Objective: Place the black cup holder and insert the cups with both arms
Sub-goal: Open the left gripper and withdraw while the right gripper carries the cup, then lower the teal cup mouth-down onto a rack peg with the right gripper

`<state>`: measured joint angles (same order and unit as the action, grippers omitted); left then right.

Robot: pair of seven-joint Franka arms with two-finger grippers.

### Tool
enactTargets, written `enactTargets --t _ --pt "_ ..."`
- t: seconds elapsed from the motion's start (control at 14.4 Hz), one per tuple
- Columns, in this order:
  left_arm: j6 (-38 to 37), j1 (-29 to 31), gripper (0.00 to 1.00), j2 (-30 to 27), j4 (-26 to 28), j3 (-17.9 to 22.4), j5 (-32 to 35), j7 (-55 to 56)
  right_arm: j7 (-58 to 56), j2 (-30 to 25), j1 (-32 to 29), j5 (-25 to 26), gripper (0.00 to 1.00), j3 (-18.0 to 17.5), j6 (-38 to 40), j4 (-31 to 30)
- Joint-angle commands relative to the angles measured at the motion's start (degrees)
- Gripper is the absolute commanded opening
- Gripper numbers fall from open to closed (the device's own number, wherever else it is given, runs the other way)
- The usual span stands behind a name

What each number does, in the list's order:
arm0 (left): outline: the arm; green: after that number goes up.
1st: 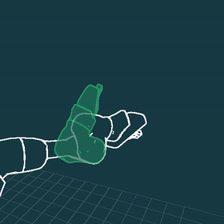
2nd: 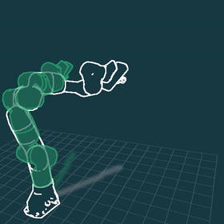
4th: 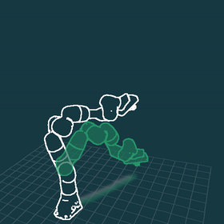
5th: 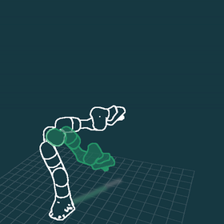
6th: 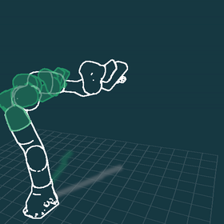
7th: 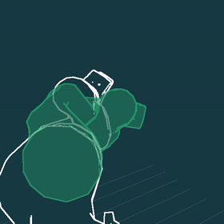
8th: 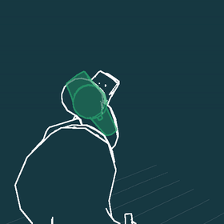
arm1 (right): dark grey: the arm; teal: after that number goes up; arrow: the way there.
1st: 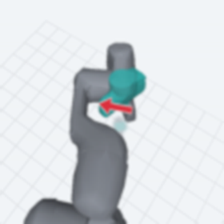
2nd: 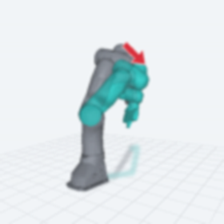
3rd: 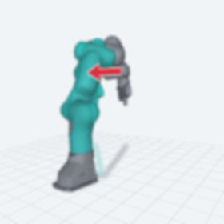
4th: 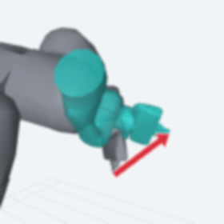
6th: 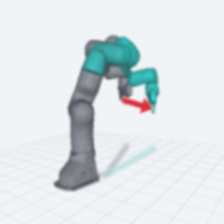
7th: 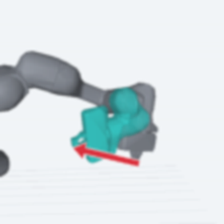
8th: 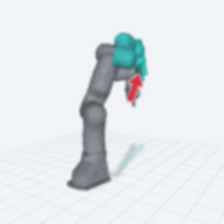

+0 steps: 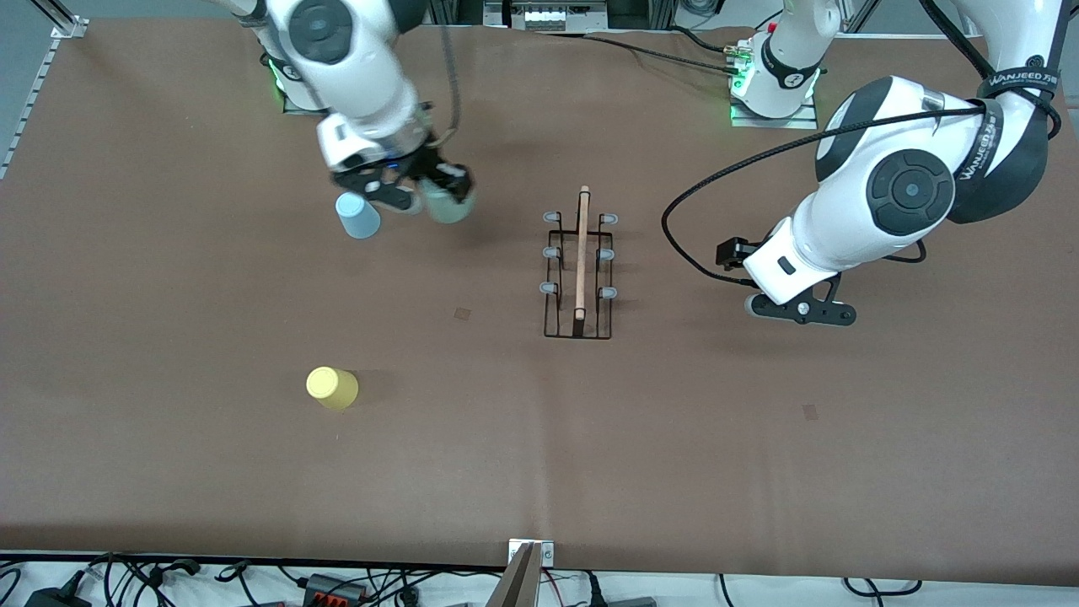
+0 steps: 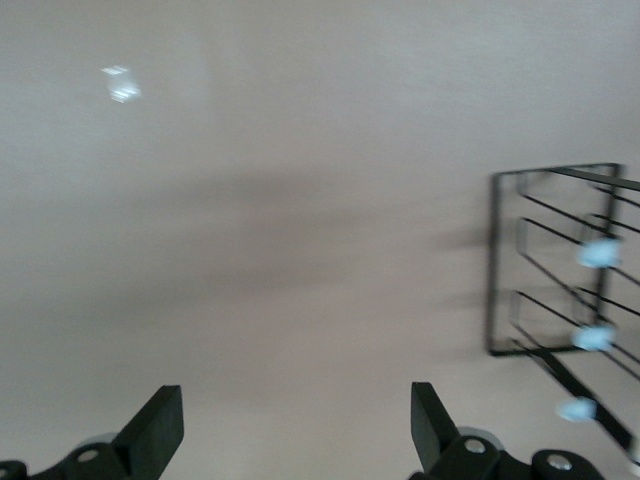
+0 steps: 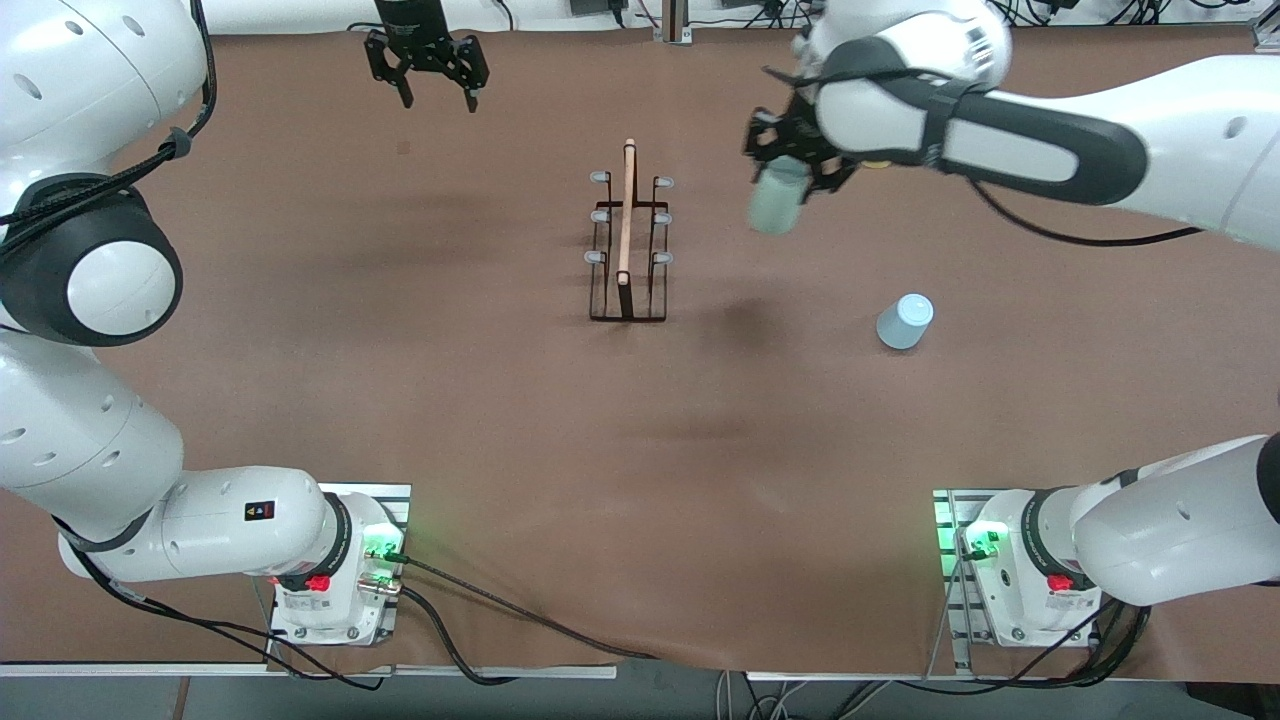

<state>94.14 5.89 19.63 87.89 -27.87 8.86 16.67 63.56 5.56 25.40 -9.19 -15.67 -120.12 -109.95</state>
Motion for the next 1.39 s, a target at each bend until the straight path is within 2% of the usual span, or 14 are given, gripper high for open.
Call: enactTargets --t 0.0,0.21,0.28,0.35,0.56,0.76,0.9,1.11,1.25,1.32 --pt "1.2 2.35 1.0 3.64 -3.6 0.36 5.47 -0.85 8.31 5.32 3.32 0.57 0.06 -1.64 -5.63 3.42" --pt "5.16 5.08 1.0 6.63 -4.13 0.45 5.48 -1.03 16.92 10.59 7.2 7.32 0.06 -1.73 -7.23 7.36" --pt "8.13 8.49 1.0 7.6 -4.13 0.1 4.51 -0.77 18.16 12.0 7.47 9.17 0.06 -1.65 -7.24 8.25" --pt "8.6 9.39 1.0 8.74 -4.4 0.01 2.15 -0.94 18.26 12.54 7.82 9.54 0.06 -1.73 -7.41 8.26" --pt "8.87 9.83 1.0 8.58 -4.75 -0.08 2.04 -1.2 18.26 13.59 8.26 9.72 0.06 -1.73 -8.63 8.43" --pt "8.78 10.28 1.0 8.67 -6.77 0.36 1.26 -9.26 18.35 15.09 9.31 11.11 0.06 -1.64 -10.66 8.35" --pt "8.78 10.89 1.0 8.75 -6.86 0.36 -0.94 -9.99 18.35 16.4 9.93 11.91 0.06 -1.64 -11.28 8.35" --pt "8.78 11.77 1.0 9.28 -6.77 0.36 -0.86 -10.26 18.44 17.29 10.46 12.44 0.07 -1.64 -11.54 8.0" --pt "8.95 11.16 1.0 10.85 -6.77 0.18 -0.86 -10.43 18.44 17.99 11.16 12.53 0.22 -1.73 -11.72 8.08" --pt "8.95 10.9 1.0 11.82 -6.77 0.01 -0.86 -10.35 18.44 18.51 11.16 12.53 0.59 -1.65 -11.89 8.08"
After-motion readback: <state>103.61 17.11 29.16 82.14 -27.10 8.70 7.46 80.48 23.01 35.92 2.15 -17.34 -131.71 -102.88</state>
